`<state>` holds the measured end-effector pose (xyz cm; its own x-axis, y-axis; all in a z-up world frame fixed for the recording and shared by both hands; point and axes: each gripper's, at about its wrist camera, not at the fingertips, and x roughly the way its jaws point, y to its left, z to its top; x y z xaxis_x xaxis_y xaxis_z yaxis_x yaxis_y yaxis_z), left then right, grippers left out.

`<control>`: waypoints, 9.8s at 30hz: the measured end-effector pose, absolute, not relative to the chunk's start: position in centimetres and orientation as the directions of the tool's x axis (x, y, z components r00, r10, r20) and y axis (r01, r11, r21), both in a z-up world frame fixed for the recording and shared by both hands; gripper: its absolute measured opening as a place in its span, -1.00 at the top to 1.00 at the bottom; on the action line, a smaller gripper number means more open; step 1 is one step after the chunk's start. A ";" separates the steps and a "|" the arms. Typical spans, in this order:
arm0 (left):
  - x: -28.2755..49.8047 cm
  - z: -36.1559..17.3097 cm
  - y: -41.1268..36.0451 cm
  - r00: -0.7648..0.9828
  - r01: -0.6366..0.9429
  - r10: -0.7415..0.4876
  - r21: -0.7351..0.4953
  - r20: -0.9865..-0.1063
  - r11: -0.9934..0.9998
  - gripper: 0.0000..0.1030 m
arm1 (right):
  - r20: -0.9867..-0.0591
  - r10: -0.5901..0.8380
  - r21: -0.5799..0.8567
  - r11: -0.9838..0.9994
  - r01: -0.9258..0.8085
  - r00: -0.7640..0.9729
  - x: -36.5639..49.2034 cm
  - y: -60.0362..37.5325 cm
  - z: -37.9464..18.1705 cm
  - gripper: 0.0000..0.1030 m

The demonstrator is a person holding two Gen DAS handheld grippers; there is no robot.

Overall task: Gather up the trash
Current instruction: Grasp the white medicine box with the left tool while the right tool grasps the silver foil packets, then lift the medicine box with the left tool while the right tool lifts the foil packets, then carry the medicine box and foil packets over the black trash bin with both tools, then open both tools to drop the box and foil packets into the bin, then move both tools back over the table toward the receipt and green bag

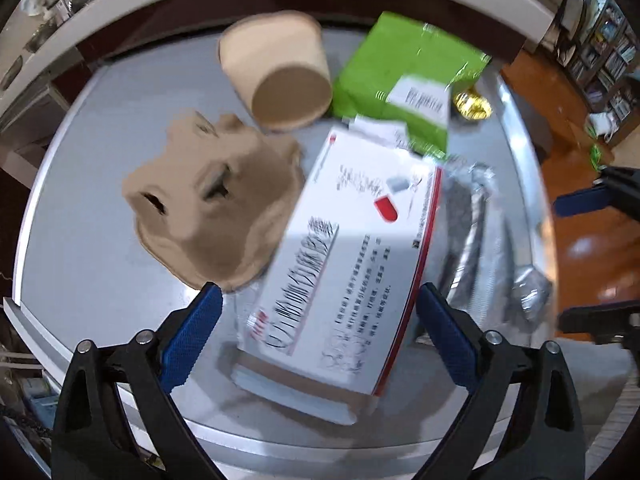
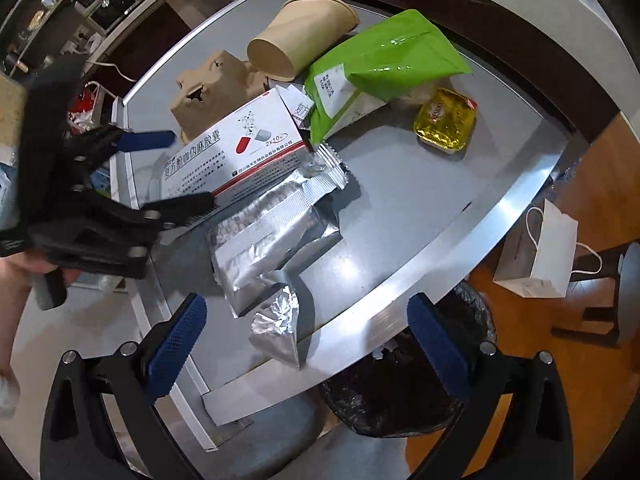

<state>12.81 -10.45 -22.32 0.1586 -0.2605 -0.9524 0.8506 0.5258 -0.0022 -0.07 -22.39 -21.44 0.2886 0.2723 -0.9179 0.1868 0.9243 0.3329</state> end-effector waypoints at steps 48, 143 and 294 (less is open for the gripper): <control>11.5 -22.2 -3.6 0.254 0.572 -0.269 -0.081 -0.929 0.817 -0.53 | -0.965 0.182 0.025 0.777 -0.629 0.187 6.0 -16.5 -17.7 -0.59; 11.6 -21.2 -6.4 0.311 0.249 -0.101 -0.021 -0.945 0.968 -0.40 | -0.837 0.444 0.351 0.884 -0.310 0.318 5.5 -26.1 -16.4 0.15; -11.8 -14.5 -13.0 0.289 0.455 -0.387 -0.230 -0.876 0.860 -0.77 | -0.881 0.327 0.301 0.945 -0.129 0.343 -9.5 -34.0 -17.4 -0.71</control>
<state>-11.75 -12.96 -14.47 0.2888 -0.3871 -0.8756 0.4547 0.8603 -0.2304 -9.53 -33.97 -17.42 0.3429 0.3269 -0.8807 -0.1289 0.9450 0.3006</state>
